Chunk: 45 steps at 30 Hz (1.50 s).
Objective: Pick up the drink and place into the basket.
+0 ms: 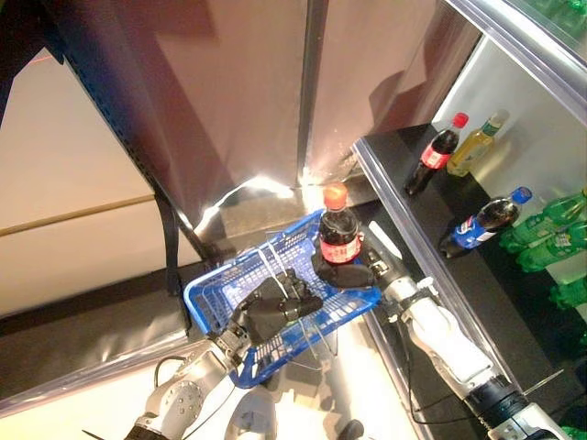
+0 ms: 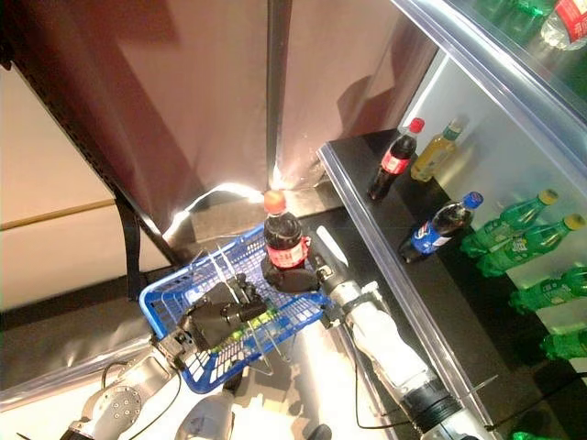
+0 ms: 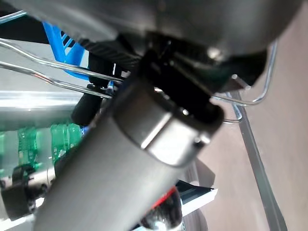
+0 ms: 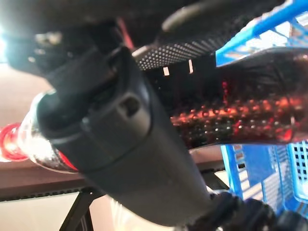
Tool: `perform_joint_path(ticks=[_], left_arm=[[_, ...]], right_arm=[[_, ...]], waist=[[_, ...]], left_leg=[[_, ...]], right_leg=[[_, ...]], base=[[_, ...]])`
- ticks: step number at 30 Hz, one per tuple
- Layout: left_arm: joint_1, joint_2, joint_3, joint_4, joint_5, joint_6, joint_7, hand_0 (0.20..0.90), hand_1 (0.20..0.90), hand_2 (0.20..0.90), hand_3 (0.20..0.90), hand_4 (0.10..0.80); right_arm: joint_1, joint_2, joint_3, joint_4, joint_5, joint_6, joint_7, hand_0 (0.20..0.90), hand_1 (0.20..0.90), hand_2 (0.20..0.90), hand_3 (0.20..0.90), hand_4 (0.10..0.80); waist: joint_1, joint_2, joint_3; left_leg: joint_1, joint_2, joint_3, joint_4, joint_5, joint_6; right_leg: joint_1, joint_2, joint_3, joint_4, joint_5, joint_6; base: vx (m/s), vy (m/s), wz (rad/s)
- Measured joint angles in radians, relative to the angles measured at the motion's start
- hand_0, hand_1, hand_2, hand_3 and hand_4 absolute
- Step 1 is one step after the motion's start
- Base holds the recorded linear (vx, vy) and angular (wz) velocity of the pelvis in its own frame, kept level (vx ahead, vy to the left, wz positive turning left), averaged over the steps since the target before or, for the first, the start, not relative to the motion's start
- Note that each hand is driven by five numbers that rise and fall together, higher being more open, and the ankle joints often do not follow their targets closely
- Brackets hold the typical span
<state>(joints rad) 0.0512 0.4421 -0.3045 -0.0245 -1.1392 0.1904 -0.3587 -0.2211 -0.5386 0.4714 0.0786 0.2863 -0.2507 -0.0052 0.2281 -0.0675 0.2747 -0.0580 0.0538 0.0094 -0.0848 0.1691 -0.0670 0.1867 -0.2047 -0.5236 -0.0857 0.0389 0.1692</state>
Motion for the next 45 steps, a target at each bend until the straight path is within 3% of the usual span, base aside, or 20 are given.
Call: perform_joint_path(ticks=[12,22,45], left_arm=[[-0.005,0.016,-0.004,-0.071,-0.026,0.027,0.000,0.300,0.300,0.300,0.200,0.100],[-0.006,0.056,-0.004,-0.073,-0.025,0.069,-0.006,0.300,0.300,0.300,0.200,0.100],[-0.089,0.058,-0.043,-0.160,-0.024,0.106,-0.138,0.300,0.300,0.300,0.200,0.100]], right_arm=[[0.000,0.000,0.017,0.000,-0.022,0.001,-0.022,0.300,0.300,0.300,0.200,0.100],[-0.006,-0.006,0.051,0.050,-0.185,0.012,-0.059,0.300,0.300,0.300,0.200,0.100],[-0.044,-0.013,0.145,0.182,-0.343,0.071,-0.076,0.300,0.300,0.300,0.200,0.100]], waist=[[0.015,0.000,0.000],[0.027,0.000,0.000],[0.057,0.000,0.000]], left_leg=[[-0.013,-0.006,-0.024,0.000,0.003,-0.002],[-0.013,-0.007,-0.039,0.000,0.004,-0.003],[-0.014,-0.022,-0.078,0.000,0.007,-0.005]], right_leg=[[0.001,0.000,-0.020,0.000,-0.007,0.003],[0.005,0.001,-0.025,0.000,-0.008,0.004],[0.033,-0.001,-0.047,0.000,-0.025,0.012]], base=[[0.002,-0.003,0.06],[0.000,-0.001,0.00],[0.002,-0.002,0.05]])
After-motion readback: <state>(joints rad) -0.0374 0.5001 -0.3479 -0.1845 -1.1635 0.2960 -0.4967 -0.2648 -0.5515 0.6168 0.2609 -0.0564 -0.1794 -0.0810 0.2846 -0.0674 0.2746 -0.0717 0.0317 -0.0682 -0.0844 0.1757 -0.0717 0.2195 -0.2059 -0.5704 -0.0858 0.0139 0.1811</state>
